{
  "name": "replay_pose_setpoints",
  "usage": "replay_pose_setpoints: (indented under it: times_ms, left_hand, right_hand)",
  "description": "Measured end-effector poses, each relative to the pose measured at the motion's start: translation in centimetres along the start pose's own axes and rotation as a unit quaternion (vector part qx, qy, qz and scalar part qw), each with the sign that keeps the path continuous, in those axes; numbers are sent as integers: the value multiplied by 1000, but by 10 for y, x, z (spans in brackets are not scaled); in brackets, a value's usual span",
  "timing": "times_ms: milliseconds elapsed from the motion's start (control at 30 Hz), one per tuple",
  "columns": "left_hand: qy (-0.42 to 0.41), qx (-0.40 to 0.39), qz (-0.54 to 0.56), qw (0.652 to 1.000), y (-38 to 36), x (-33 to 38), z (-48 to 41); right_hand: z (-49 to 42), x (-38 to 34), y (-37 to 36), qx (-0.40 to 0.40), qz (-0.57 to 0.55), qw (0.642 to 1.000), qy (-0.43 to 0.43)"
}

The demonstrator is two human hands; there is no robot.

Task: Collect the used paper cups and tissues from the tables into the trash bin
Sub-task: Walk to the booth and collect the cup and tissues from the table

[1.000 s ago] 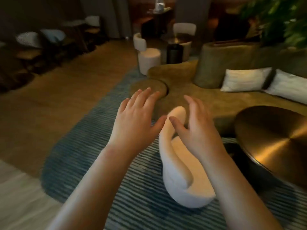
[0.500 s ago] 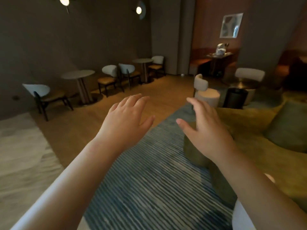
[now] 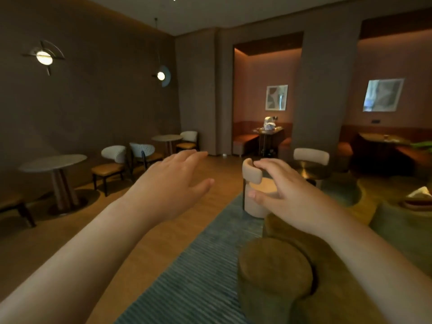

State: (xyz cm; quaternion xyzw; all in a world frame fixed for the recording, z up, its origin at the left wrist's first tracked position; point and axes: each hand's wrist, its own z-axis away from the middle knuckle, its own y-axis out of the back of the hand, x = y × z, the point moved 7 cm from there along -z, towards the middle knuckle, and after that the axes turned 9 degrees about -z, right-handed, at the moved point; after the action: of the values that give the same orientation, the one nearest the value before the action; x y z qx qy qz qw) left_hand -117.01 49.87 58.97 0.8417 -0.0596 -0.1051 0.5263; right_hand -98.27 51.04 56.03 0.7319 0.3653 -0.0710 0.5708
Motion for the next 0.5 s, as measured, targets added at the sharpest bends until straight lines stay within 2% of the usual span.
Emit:
replay_pose_setpoints:
  times_ms: [167,367,500]
  left_hand:
    - [4,9,-1,1000,-47,-44,-96]
    - [23,58,-22,998,-101,-115,-188]
    - [33,53,7,998,-154,-169,-251]
  right_hand:
    - [-114,26,-2,36,3,999,21]
    - [-247,47,-48,36,-15,999,28]
    - [-326,65,-78,98,-15,994,41]
